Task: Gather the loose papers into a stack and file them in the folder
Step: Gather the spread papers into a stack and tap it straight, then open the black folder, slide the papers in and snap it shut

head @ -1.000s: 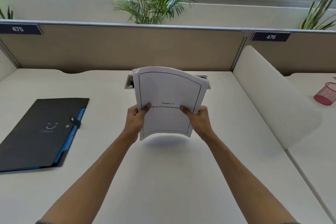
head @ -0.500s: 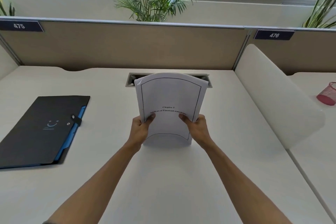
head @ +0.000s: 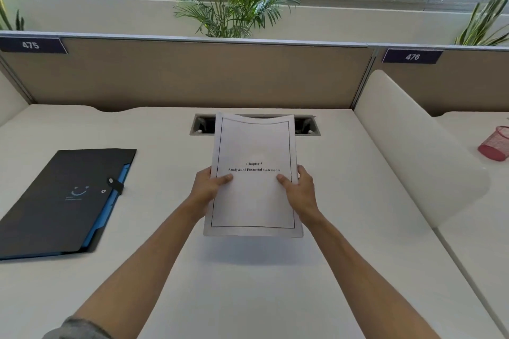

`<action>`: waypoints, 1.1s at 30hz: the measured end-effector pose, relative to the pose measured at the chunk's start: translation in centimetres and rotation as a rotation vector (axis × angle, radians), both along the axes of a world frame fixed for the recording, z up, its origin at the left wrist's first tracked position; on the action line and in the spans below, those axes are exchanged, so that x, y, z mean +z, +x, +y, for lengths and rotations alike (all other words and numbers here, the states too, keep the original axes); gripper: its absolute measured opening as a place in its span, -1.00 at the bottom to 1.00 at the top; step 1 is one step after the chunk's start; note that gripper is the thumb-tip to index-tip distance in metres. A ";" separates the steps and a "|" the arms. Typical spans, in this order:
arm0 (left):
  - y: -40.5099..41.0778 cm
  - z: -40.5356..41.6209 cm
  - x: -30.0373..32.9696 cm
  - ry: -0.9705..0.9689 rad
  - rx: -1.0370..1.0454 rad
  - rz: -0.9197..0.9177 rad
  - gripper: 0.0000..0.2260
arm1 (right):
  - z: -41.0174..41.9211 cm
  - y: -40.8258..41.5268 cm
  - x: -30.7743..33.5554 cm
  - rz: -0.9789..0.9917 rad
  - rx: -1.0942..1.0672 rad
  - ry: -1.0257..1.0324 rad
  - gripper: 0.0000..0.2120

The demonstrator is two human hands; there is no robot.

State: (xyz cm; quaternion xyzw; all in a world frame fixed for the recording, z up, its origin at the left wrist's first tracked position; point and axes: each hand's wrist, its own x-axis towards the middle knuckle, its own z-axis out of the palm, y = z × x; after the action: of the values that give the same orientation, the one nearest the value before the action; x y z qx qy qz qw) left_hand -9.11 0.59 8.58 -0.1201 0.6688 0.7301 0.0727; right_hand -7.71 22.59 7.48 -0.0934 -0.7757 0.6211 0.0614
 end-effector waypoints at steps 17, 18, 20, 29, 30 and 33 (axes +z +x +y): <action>1.9 -0.2 -6.4 -0.199 0.179 -0.161 -0.86 | 0.1 0.8 -4.9 -0.360 0.048 0.127 -0.52; 2.0 -0.1 -6.6 -0.232 0.176 -0.151 -0.86 | 0.1 0.8 -5.1 -0.350 0.036 0.126 -0.55; 1.9 0.0 -7.0 -0.317 0.171 -0.120 -0.82 | 0.0 0.7 -5.2 -0.344 0.007 0.120 -0.57; 2.2 0.8 -7.4 -0.617 0.146 -0.055 -0.86 | -0.2 0.5 -5.5 -0.339 -0.033 0.245 -0.78; 2.2 0.7 -7.6 -0.667 0.131 -0.059 -0.85 | -0.3 0.6 -5.3 -0.321 -0.039 0.283 -0.66; 2.2 0.2 -7.8 -0.788 0.091 -0.084 -0.76 | -0.1 0.8 -4.9 -0.304 -0.036 0.389 -0.60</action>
State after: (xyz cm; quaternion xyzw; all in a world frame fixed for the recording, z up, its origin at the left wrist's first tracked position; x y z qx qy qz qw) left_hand -6.88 0.82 0.76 -0.1979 0.8880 0.4147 0.0160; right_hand -6.90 22.52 2.62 -0.1860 -0.8791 0.4378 -0.0281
